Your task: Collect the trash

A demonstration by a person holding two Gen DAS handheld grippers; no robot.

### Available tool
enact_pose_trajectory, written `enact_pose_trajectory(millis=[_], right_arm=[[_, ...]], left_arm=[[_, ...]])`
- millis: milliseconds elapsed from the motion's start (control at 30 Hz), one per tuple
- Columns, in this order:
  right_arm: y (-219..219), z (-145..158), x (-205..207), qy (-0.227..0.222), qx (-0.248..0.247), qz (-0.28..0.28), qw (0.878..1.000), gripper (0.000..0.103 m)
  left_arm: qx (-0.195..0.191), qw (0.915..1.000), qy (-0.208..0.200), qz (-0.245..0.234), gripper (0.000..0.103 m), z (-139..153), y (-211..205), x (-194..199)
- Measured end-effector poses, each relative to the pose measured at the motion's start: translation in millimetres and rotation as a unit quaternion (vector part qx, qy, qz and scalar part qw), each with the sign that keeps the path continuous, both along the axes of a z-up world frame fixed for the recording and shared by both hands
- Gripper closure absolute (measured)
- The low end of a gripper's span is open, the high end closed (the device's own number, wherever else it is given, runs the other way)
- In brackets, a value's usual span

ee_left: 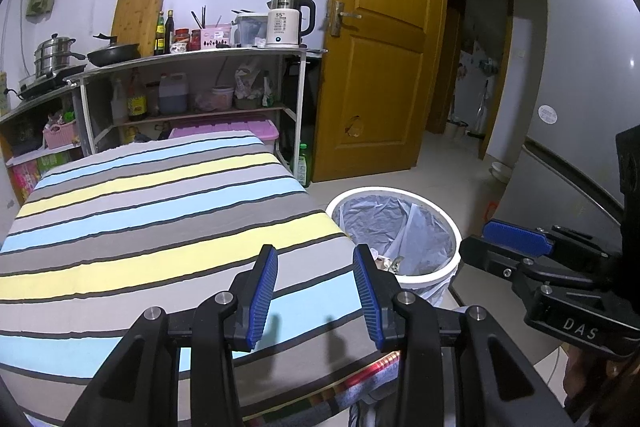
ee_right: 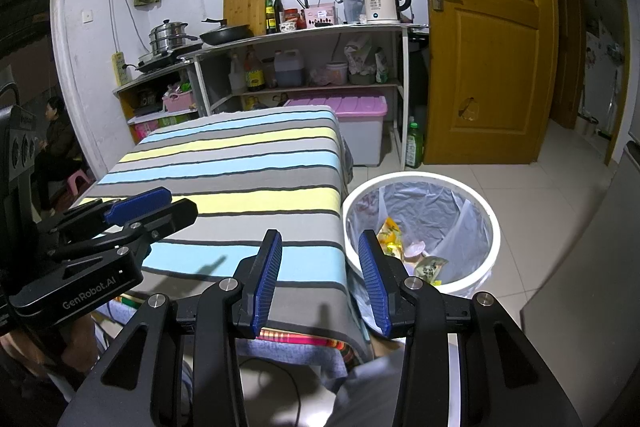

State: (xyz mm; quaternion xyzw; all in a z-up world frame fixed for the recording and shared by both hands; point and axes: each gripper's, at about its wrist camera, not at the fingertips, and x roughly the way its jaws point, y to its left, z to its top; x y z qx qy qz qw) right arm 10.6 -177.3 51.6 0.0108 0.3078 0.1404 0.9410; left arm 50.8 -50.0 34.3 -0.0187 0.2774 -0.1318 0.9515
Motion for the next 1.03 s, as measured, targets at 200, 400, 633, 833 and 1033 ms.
enact_pose_trajectory(millis=[200, 400, 633, 833, 1033], right_arm=[[0.0, -1.2, -0.6, 0.0, -0.001, 0.001, 1.0, 0.062], [0.3, -1.2, -0.4, 0.001, -0.001, 0.001, 1.0, 0.062], [0.2, -3.7, -0.2, 0.002, -0.001, 0.002, 1.0, 0.062], [0.3, -4.4, 0.6, 0.002, -0.001, 0.003, 1.0, 0.062], [0.4, -4.3, 0.8, 0.003, -0.001, 0.002, 1.0, 0.062]], left_arm=[[0.002, 1.0, 0.0, -0.001, 0.064, -0.4, -1.5, 0.6], [0.004, 1.0, -0.001, 0.0, 0.064, -1.1, 0.2, 1.1], [0.009, 1.0, -0.003, 0.004, 0.064, -2.1, -4.8, -0.4], [0.002, 0.9999, 0.0, 0.011, 0.064, -4.1, -5.5, 1.6], [0.002, 0.9999, 0.0, 0.011, 0.064, -4.9, -5.0, 2.6]])
